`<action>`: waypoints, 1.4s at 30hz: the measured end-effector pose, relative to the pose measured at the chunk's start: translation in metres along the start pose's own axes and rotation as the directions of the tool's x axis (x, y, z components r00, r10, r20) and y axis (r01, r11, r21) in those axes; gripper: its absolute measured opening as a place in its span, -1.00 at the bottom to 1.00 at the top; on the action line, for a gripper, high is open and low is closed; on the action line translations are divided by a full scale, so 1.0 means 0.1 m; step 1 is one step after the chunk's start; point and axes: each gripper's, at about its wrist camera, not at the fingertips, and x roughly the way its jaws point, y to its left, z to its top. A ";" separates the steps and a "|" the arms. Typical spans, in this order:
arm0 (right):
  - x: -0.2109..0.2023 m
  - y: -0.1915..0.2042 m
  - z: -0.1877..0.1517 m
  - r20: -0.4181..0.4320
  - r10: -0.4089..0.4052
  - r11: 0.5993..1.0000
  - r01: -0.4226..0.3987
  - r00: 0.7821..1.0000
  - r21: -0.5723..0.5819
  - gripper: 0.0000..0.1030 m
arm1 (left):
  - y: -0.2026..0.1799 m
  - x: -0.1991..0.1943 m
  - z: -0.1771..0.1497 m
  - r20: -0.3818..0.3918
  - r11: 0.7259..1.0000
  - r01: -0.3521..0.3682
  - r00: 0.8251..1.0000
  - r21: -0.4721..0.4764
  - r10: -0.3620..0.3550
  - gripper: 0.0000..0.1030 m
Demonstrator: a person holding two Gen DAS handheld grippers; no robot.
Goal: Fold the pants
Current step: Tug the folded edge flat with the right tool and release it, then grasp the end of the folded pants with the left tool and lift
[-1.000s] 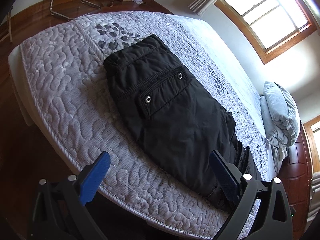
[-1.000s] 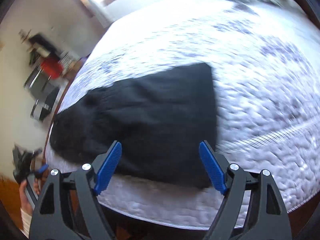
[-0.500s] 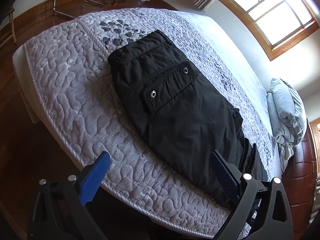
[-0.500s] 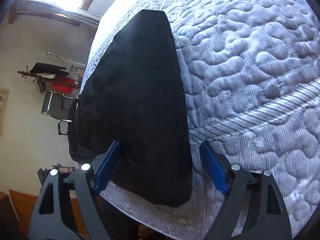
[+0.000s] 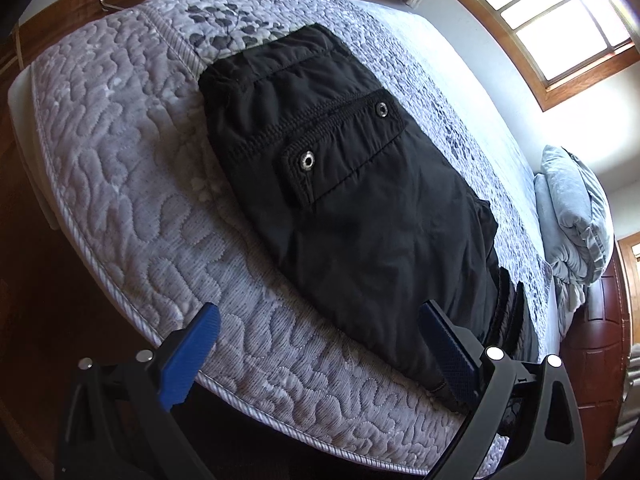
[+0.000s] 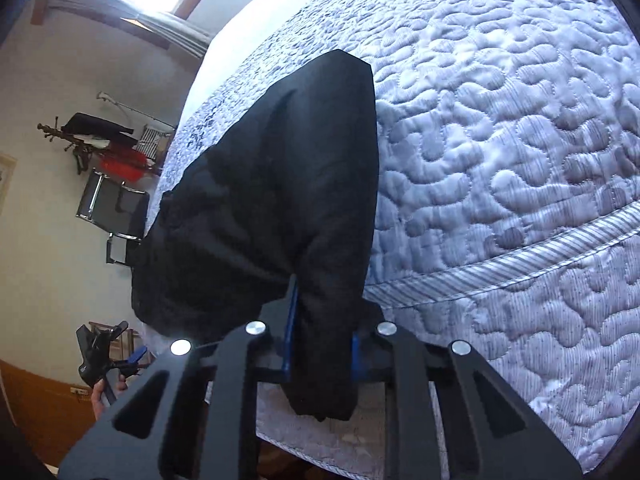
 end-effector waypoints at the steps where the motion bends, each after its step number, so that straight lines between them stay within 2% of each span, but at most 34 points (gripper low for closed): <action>1: 0.01 0.00 -0.01 -0.003 -0.005 1.000 0.005 1.000 -0.002 -0.49 | 0.03 0.02 0.00 -0.004 1.000 -0.002 1.000 -0.002 0.002 0.92; 2: 0.00 0.01 -0.02 0.002 -0.029 1.000 0.029 1.000 -0.005 -0.39 | 0.05 0.04 0.00 -0.005 1.000 -0.004 1.000 -0.007 0.004 0.92; 4: -0.03 0.04 -0.05 0.011 -0.064 0.998 0.064 0.998 -0.009 -0.03 | 0.15 0.04 0.02 0.000 0.999 0.001 1.000 -0.038 -0.001 0.92; 7: -0.19 0.10 -0.07 0.062 -0.073 0.997 0.075 0.995 -0.025 0.22 | 0.33 -0.03 0.06 0.050 0.992 0.075 0.996 -0.104 -0.070 0.92; 8: -0.28 0.13 -0.08 0.086 -0.077 0.997 0.079 0.993 -0.022 0.24 | 0.39 -0.04 0.08 0.066 0.986 0.106 0.993 -0.127 -0.099 0.92; 12: -0.49 0.14 -0.10 0.145 -0.058 0.998 0.060 0.988 -0.006 0.25 | 0.68 0.04 0.24 0.109 0.921 0.295 0.955 -0.253 -0.276 0.92; 14: -0.55 0.16 -0.15 0.154 -0.058 0.998 0.062 0.986 -0.018 0.25 | 0.77 0.10 0.33 0.132 0.892 0.350 0.937 -0.288 -0.325 0.92; 16: -0.60 0.21 -0.17 0.160 -0.069 0.997 0.075 0.985 -0.032 0.25 | 0.81 0.16 0.42 0.141 0.875 0.386 0.922 -0.291 -0.360 0.92; 18: -0.62 0.27 -0.16 0.160 -0.064 0.997 0.070 0.985 -0.037 0.25 | 0.83 0.24 0.50 0.134 0.874 0.375 0.927 -0.310 -0.350 0.92; 20: -0.64 0.31 -0.17 0.159 -0.073 0.996 0.081 0.985 -0.047 0.25 | 0.89 0.32 0.56 0.155 0.846 0.419 0.908 -0.331 -0.389 0.92; 23: -0.58 0.41 -0.19 0.152 -0.088 0.994 0.098 0.985 -0.058 0.25 | 0.91 0.38 0.62 0.181 0.821 0.454 0.891 -0.346 -0.416 0.92; 24: -0.55 0.41 -0.19 0.147 -0.090 0.993 0.099 0.985 -0.056 0.25 | 0.90 0.38 0.65 0.196 0.809 0.481 0.877 -0.338 -0.439 0.92; 26: -0.49 0.44 -0.20 0.139 -0.101 0.992 0.110 0.985 -0.056 0.25 | 0.86 0.41 0.71 0.199 0.803 0.504 0.864 -0.317 -0.463 0.92; 28: -0.46 0.47 -0.20 0.132 -0.108 0.991 0.117 0.985 -0.062 0.25 | 0.78 0.46 0.75 0.203 0.784 0.542 0.841 -0.304 -0.502 0.92; 31: -0.40 0.54 -0.20 0.124 -0.102 0.991 0.112 0.987 -0.073 0.25 | 0.74 0.55 0.82 0.214 0.757 0.568 0.823 -0.323 -0.526 0.92; 34: -0.37 0.62 -0.20 0.117 -0.117 0.987 0.129 0.986 -0.099 0.25 | 0.72 0.62 0.89 0.214 0.742 0.578 0.815 -0.339 -0.538 0.92; 37: -0.33 0.68 -0.20 0.109 -0.133 0.982 0.146 0.985 -0.118 0.25 | 0.63 0.67 0.91 0.207 0.745 0.573 0.819 -0.340 -0.535 0.91; 38: -0.32 0.69 -0.20 0.108 -0.138 0.981 0.151 0.985 -0.122 0.25 | 0.61 0.68 0.93 0.207 0.747 0.570 0.821 -0.342 -0.532 0.83; 40: -0.29 0.69 -0.21 0.101 -0.143 0.980 0.155 0.984 -0.121 0.25 | 0.53 0.73 0.95 0.197 0.759 0.545 0.838 -0.357 -0.509 0.45; 41: -0.27 0.68 -0.22 0.098 -0.145 0.981 0.156 0.985 -0.118 0.25 | 0.54 0.75 0.95 0.187 0.767 0.521 0.853 -0.375 -0.488 0.02; 42: -0.25 0.67 -0.22 0.094 -0.150 0.980 0.160 0.984 -0.113 0.25 | 0.59 0.76 0.91 0.178 0.776 0.500 0.865 -0.385 -0.469 -0.27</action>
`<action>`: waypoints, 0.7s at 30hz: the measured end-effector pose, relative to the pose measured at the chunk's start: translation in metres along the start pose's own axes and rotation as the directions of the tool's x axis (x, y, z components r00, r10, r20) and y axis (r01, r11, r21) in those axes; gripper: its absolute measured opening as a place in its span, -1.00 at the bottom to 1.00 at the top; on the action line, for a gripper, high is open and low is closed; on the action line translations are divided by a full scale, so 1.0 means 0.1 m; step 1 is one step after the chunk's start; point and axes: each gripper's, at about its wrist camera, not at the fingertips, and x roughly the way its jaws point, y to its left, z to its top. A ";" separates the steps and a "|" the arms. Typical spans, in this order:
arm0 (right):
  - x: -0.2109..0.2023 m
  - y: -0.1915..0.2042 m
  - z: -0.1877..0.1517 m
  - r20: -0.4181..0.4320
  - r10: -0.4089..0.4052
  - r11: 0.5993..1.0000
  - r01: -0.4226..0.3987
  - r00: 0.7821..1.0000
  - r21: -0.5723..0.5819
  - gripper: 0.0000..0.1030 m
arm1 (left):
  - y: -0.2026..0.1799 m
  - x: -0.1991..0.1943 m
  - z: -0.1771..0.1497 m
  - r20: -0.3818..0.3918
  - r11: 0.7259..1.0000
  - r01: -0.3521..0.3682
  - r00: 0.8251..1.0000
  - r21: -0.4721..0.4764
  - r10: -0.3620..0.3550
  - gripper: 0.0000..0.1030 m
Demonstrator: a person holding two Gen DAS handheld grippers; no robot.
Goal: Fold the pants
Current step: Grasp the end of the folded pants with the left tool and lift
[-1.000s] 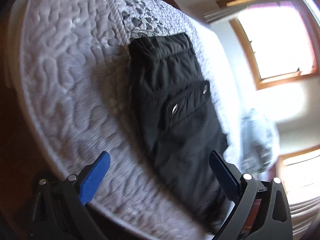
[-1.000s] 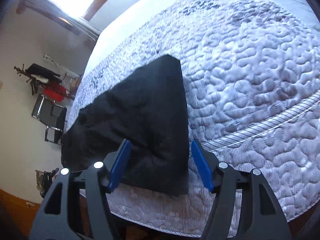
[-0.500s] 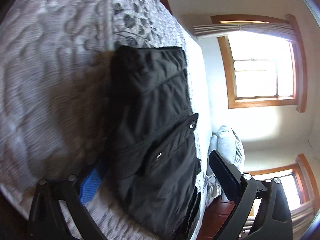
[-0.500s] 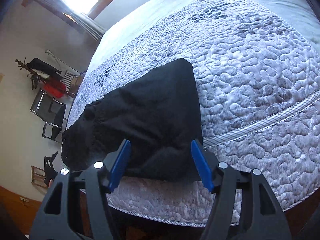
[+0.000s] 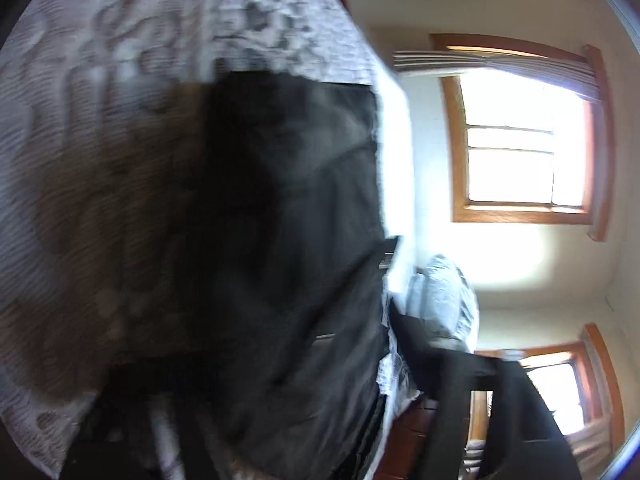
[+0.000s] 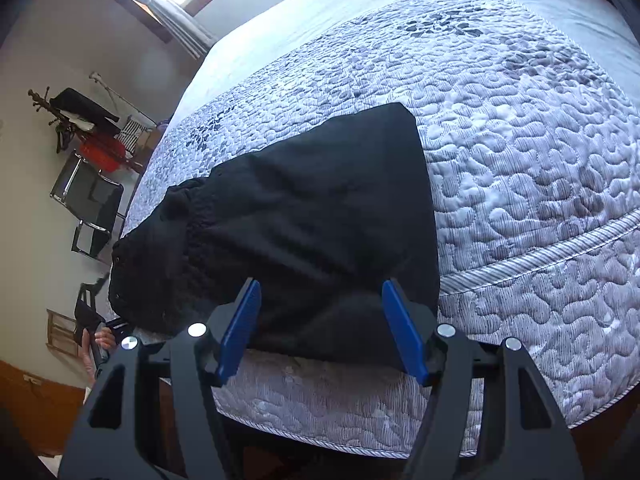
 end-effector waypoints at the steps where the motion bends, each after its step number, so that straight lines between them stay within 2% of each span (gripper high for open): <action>1: 0.01 0.00 -0.01 -0.005 -0.003 1.000 0.003 1.000 -0.001 0.25 | 0.03 0.00 0.00 0.002 1.000 -0.005 1.000 -0.007 0.005 -0.27; 4: 0.04 0.00 -0.04 -0.019 -0.030 0.999 0.030 0.999 -0.016 0.25 | 0.01 -0.02 0.01 0.008 1.000 -0.003 1.000 -0.008 0.003 -0.47; 6: 0.04 -0.01 -0.05 -0.021 -0.027 1.000 0.026 0.999 -0.014 0.25 | -0.11 -0.05 -0.01 0.019 0.999 -0.020 1.000 0.030 0.019 -0.62; 9: 0.02 -0.05 -0.06 -0.013 -0.024 1.000 0.024 1.000 -0.001 0.25 | -0.31 -0.06 -0.04 0.037 0.997 -0.027 0.999 0.074 0.025 -0.72; 13: -0.03 -0.13 -0.08 0.004 -0.017 0.999 0.017 1.000 0.029 0.25 | -0.47 -0.06 -0.04 0.050 0.996 0.017 0.999 0.083 -0.022 -0.76; 16: -0.08 -0.21 -0.09 0.015 -0.018 0.999 0.017 1.000 0.052 0.28 | -0.76 0.00 -0.08 0.063 0.987 0.016 0.998 0.158 -0.026 -0.77; 21: -0.15 -0.31 -0.13 0.036 -0.006 0.996 0.003 0.999 0.087 0.28 | -1.26 0.06 -0.25 0.053 0.957 0.024 0.998 0.290 -0.041 -0.78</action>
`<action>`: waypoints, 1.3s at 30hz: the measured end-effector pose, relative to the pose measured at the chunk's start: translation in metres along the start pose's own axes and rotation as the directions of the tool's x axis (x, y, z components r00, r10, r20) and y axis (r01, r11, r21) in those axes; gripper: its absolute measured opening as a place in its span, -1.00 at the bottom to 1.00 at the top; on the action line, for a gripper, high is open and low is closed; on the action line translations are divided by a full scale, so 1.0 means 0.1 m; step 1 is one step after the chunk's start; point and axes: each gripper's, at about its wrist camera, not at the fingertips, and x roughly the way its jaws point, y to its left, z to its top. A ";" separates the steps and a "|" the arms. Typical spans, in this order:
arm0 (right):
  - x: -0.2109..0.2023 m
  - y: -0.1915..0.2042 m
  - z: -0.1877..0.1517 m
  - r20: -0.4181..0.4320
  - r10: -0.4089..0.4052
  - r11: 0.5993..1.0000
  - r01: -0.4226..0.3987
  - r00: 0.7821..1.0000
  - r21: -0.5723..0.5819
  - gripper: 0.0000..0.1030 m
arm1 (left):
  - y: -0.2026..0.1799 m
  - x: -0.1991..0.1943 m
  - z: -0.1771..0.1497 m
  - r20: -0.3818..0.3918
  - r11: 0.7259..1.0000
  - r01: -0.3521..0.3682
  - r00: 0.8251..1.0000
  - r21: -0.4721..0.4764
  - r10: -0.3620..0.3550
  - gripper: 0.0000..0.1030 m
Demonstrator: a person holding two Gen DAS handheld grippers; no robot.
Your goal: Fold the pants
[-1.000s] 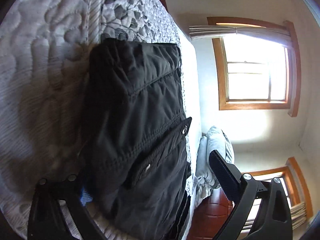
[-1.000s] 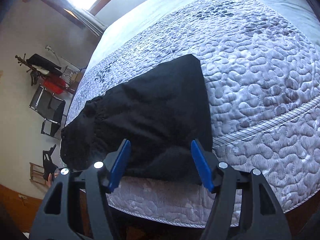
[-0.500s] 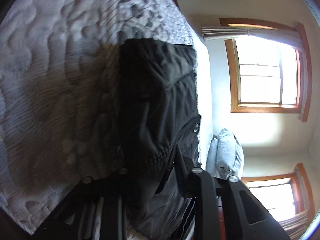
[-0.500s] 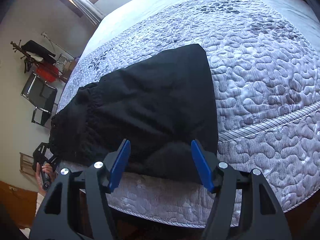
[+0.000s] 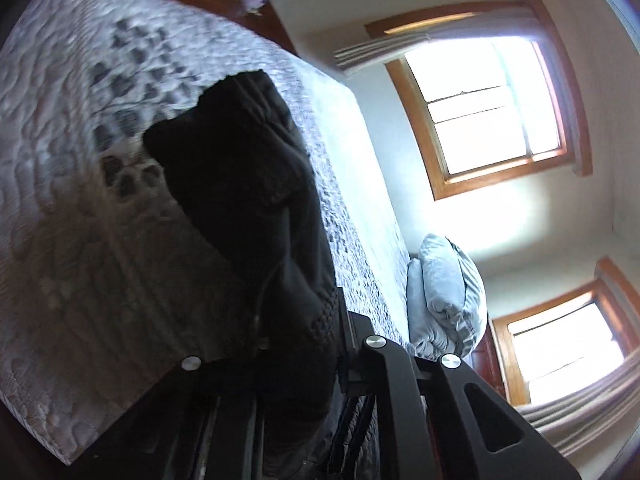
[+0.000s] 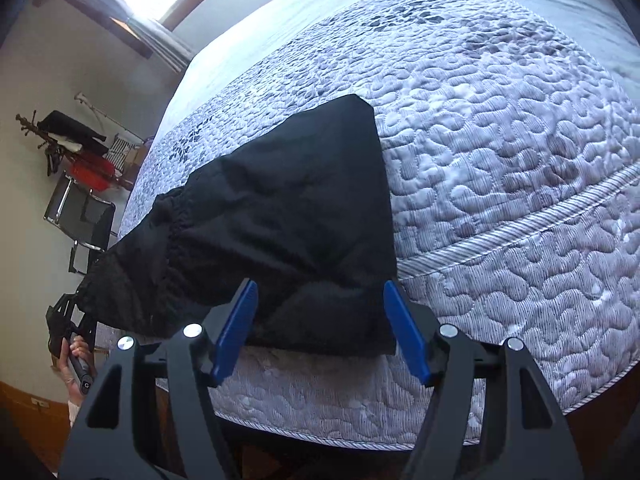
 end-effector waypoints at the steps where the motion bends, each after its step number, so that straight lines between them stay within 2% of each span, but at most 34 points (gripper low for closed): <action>1: -0.01 -0.02 0.00 0.005 0.004 1.000 -0.004 1.000 0.006 0.28 | -0.12 0.04 0.00 -0.003 1.000 0.001 1.000 0.028 -0.001 -0.78; 4: -0.04 -0.07 -0.02 0.016 0.009 1.000 -0.010 1.000 0.017 0.28 | -0.45 0.12 -0.07 -0.023 0.994 0.023 1.000 0.108 -0.021 -0.78; 8: -0.05 -0.13 -0.03 0.024 0.014 0.999 -0.014 1.000 0.031 0.28 | -0.89 0.30 -0.21 -0.059 0.972 0.040 0.998 0.230 -0.027 -0.77; 13: -0.08 -0.24 -0.06 0.037 0.021 0.998 -0.023 0.999 0.059 0.28 | -1.38 0.59 -0.56 -0.139 0.907 0.047 0.990 0.418 0.013 -0.76; 20: -0.15 -0.42 -0.10 0.059 0.023 0.995 -0.029 0.998 0.098 0.29 | -1.70 0.99 -0.98 -0.226 0.833 0.054 0.970 0.550 0.086 -0.74; 23: -0.18 -0.51 -0.11 0.067 0.023 0.993 -0.031 0.997 0.117 0.30 | -1.80 1.13 -1.17 -0.251 0.784 0.052 0.959 0.619 0.134 -0.71; 30: -0.19 -0.61 -0.15 0.077 0.028 0.988 -0.039 0.997 0.148 0.31 | -1.92 1.67 -1.55 -0.336 0.687 0.069 0.904 0.723 0.263 -0.65; 35: -0.19 -0.64 -0.17 0.084 0.027 0.987 -0.040 0.996 0.156 0.31 | -1.90 1.90 -1.86 -0.368 0.618 0.082 0.860 0.782 0.352 -0.48; 38: -0.21 -0.65 -0.15 0.098 0.034 0.984 -0.050 0.995 0.170 0.33 | -1.85 2.03 -2.04 -0.415 0.594 0.113 0.817 0.796 0.400 -0.25; 39: -0.22 -0.64 -0.15 0.105 0.033 0.984 -0.051 0.994 0.171 0.33 | -1.84 2.09 -2.08 -0.418 0.574 0.121 0.806 0.810 0.419 -0.22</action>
